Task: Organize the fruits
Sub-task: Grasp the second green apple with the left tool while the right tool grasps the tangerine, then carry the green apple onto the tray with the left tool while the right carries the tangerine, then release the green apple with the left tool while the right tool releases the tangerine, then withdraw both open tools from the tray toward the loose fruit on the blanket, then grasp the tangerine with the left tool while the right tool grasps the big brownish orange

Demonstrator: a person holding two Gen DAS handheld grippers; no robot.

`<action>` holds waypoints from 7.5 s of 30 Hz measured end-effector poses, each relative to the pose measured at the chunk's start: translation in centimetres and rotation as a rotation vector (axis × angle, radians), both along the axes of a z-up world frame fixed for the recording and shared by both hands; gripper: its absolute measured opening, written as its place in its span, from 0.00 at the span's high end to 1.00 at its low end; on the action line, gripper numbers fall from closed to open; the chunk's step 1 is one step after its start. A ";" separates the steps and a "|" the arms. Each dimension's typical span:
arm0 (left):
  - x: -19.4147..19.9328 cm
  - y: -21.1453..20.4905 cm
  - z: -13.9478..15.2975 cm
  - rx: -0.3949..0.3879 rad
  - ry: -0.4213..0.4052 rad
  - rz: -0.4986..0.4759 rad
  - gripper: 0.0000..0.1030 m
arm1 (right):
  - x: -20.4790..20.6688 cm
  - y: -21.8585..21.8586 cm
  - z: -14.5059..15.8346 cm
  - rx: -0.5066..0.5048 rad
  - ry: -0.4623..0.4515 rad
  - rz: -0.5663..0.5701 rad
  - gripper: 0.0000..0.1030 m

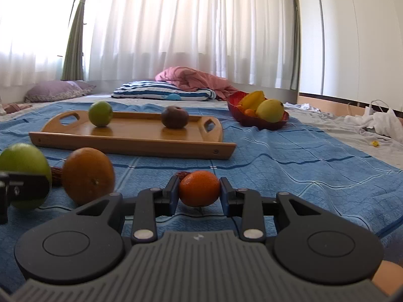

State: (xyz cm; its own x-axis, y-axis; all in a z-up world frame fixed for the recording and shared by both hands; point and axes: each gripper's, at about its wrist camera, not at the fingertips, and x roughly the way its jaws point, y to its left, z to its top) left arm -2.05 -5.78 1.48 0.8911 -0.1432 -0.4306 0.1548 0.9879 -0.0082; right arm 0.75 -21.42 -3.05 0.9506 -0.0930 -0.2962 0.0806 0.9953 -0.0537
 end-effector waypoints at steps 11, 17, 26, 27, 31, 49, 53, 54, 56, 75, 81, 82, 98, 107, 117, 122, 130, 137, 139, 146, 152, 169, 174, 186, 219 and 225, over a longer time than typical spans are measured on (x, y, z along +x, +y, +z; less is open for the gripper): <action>0.7 0.9 1.6 0.036 -0.051 0.016 0.46 | 0.4 -0.4 1.4 0.065 -0.024 0.038 0.64; 2.4 1.7 3.1 0.034 -0.062 0.016 0.46 | 1.7 -0.8 2.8 0.093 -0.049 0.068 0.64; 6.5 3.5 5.4 0.016 -0.081 0.056 0.46 | 6.8 -2.5 5.0 0.195 -0.033 0.065 0.64; 7.0 3.8 5.5 0.011 -0.076 0.060 0.46 | 7.4 -2.7 5.1 0.199 -0.027 0.061 0.64; 9.4 4.5 5.9 -0.014 -0.047 0.066 0.46 | 9.8 -3.3 5.6 0.244 -0.005 0.059 0.64; 18.5 5.2 4.5 -0.100 0.108 0.095 0.46 | 18.3 -2.4 5.6 0.241 0.035 0.117 0.64; 20.3 5.1 4.1 -0.114 0.136 0.102 0.46 | 20.3 -1.9 5.0 0.228 0.076 0.127 0.64; 20.7 5.1 4.0 -0.114 0.138 0.103 0.46 | 20.8 -1.9 4.9 0.229 0.087 0.126 0.64; 21.5 4.8 3.8 -0.104 0.138 0.104 0.46 | 21.5 -1.9 4.5 0.231 0.107 0.122 0.64; 26.6 4.3 1.9 -0.095 0.188 0.139 0.46 | 25.6 -2.9 2.6 0.313 0.240 0.118 0.63; 27.0 4.2 1.4 -0.081 0.198 0.143 0.46 | 25.6 -2.6 2.4 0.313 0.249 0.125 0.63; 27.0 4.2 1.3 -0.080 0.200 0.143 0.46 | 25.7 -2.6 2.4 0.312 0.252 0.123 0.63; 27.2 4.2 1.1 -0.082 0.206 0.148 0.46 | 25.8 -1.9 2.0 0.272 0.271 0.121 0.63; 27.3 4.3 1.1 -0.082 0.204 0.158 0.41 | 25.8 -1.9 2.1 0.268 0.279 0.136 0.53; 26.0 3.9 2.1 -0.039 0.156 0.143 0.14 | 25.2 -2.0 2.4 0.271 0.270 0.162 0.22; 25.0 3.8 2.4 -0.050 0.162 0.122 0.10 | 24.1 -2.1 3.1 0.257 0.233 0.166 0.15; 22.5 3.4 3.1 -0.050 0.152 0.071 0.06 | 21.7 -2.8 4.5 0.248 0.163 0.165 0.11; 19.6 3.2 3.3 -0.053 0.142 0.034 0.06 | 18.7 -3.3 5.3 0.220 0.100 0.160 0.07; 19.0 3.2 3.3 -0.060 0.147 0.026 0.06 | 18.0 -3.4 5.5 0.212 0.088 0.156 0.06; 16.4 3.3 3.0 -0.073 0.145 0.019 0.05 | 16.4 -3.3 5.5 0.195 0.071 0.150 0.04; 14.5 3.4 2.7 -0.074 0.125 0.017 0.05 | 15.6 -2.6 5.4 0.188 0.072 0.170 0.04; 11.0 3.8 1.6 -0.062 0.108 0.016 0.05 | 11.6 -0.6 4.7 0.116 0.037 0.195 0.01; 9.9 4.1 1.4 -0.054 0.097 0.011 0.05 | 10.2 -0.7 4.6 0.146 0.017 0.198 0.01; 6.9 4.9 0.9 -0.029 0.087 -0.002 0.05 | 6.6 -1.1 3.4 0.184 0.027 0.239 0.00; 5.7 5.4 0.2 -0.048 0.145 -0.049 0.42 | 1.0 0.0 1.4 0.207 0.085 0.355 0.08; 5.8 5.3 0.2 -0.054 0.148 -0.052 0.47 | 1.0 1.2 1.2 0.172 0.094 0.387 0.13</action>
State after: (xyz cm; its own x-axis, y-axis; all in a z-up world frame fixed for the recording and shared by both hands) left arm 3.79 -0.50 1.65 0.8091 -0.2141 -0.5473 0.1988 0.9761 -0.0880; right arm 1.72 -20.20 -1.81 0.8737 0.3237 -0.3631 -0.2979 0.9462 0.1266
